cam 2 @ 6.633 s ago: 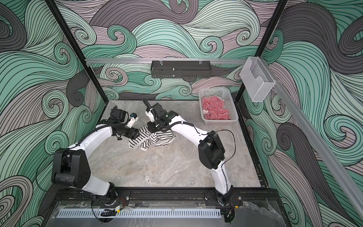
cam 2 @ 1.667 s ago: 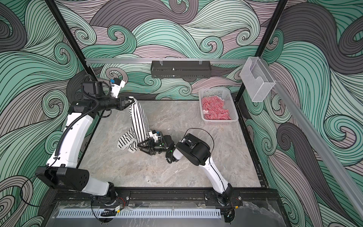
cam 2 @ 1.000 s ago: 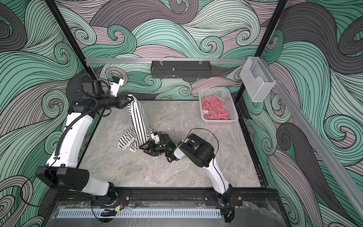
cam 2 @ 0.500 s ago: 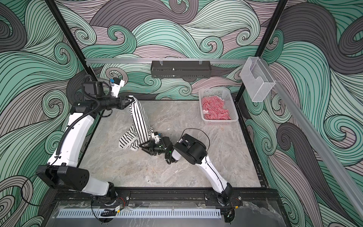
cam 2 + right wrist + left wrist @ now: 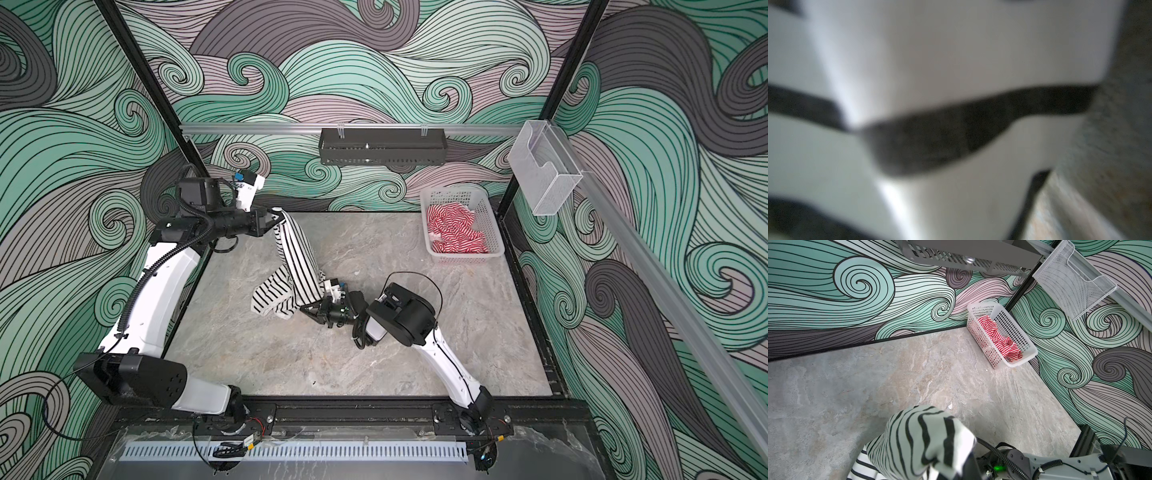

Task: Fold and stack tank tops
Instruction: Smooth out the tank top at the center of the table.

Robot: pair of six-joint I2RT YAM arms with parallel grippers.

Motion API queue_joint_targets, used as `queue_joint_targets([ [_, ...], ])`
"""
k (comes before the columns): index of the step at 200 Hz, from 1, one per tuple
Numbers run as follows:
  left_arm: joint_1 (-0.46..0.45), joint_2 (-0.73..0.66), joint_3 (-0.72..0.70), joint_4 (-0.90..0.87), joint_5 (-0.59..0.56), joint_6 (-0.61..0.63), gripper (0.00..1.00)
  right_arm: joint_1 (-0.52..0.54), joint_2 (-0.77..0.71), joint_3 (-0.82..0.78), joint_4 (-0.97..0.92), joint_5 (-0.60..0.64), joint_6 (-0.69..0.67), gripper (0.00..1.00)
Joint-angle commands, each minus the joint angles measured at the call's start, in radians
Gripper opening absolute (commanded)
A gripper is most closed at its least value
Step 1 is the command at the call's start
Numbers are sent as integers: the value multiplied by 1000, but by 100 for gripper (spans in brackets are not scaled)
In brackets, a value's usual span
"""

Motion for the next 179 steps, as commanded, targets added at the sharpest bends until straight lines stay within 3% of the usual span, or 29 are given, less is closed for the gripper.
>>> queue_joint_targets([
  [1, 14, -59, 17, 16, -22, 27, 0, -12, -24, -54, -70, 4, -8, 0],
  [28, 33, -79, 4, 6, -75, 57, 0, -33, -139, -113, -268, -57, -104, 0],
  [50, 48, -85, -8, -47, -155, 108, 0, -56, -334, -136, -745, -102, -348, 0],
  [74, 61, -105, -65, -93, -188, 161, 0, -57, -574, -50, -1446, 51, -739, 0],
  [101, 64, -126, -178, -162, -115, 227, 0, -65, -708, 70, -1874, 248, -957, 0],
  [128, 64, -137, -326, -195, -117, 304, 0, -66, -698, 153, -2063, 340, -1075, 0],
  [179, 65, -140, -536, -256, -326, 424, 0, -62, -585, 158, -2178, 438, -1177, 0],
])
